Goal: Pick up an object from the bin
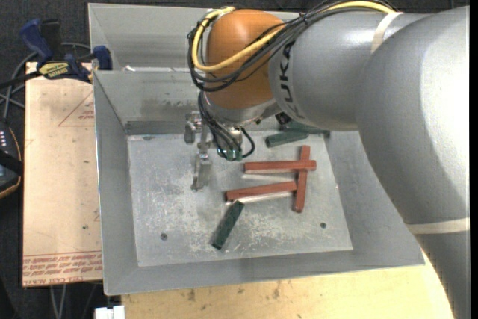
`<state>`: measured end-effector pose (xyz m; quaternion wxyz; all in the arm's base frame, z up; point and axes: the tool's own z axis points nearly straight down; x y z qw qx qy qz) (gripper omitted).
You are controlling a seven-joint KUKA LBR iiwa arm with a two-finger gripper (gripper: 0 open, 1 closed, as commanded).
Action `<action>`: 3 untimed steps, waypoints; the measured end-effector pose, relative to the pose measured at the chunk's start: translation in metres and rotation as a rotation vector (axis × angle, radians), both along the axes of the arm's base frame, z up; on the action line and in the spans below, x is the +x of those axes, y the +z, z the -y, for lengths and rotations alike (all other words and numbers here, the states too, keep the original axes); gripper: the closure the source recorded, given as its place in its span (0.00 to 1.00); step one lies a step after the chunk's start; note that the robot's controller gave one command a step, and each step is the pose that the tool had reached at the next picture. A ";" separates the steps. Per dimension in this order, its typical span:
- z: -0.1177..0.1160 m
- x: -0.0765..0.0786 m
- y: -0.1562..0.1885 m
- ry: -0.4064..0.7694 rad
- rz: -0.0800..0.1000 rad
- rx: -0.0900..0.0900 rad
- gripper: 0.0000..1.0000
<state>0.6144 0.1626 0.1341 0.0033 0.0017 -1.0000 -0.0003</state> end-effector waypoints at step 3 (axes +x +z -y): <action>0.130 -0.038 -0.063 0.258 0.010 0.002 0.00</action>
Offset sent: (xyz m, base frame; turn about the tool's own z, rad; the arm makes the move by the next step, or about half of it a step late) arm -0.0353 -0.0677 -0.0613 -0.0207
